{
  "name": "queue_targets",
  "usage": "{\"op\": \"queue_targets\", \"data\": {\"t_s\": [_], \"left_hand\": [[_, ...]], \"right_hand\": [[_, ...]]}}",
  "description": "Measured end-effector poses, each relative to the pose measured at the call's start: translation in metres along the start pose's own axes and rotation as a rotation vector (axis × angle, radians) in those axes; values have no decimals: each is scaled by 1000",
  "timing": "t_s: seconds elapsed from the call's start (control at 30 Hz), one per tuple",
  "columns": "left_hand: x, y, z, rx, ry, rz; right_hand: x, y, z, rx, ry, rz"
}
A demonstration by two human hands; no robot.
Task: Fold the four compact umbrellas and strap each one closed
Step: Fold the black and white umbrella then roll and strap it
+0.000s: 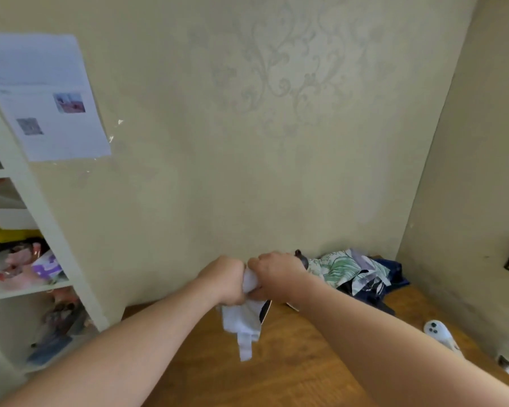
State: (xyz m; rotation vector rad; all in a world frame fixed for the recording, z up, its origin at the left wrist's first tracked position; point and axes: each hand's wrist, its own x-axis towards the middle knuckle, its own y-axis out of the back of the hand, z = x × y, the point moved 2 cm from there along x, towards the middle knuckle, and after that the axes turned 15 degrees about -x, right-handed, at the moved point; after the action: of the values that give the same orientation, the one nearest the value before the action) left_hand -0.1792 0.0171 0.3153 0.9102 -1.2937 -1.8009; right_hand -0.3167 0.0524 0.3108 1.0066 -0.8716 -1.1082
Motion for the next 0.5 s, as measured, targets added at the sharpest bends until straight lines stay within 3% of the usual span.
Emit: {"op": "queue_targets", "data": {"t_s": [0.2,0.5], "left_hand": [[-13,-1,35,-22,29,-4],[-28,4,25,120,37,133]], "right_hand": [[-22,-19,32,-91,40,166],[-30,-4,49,-25,38,-28]]}}
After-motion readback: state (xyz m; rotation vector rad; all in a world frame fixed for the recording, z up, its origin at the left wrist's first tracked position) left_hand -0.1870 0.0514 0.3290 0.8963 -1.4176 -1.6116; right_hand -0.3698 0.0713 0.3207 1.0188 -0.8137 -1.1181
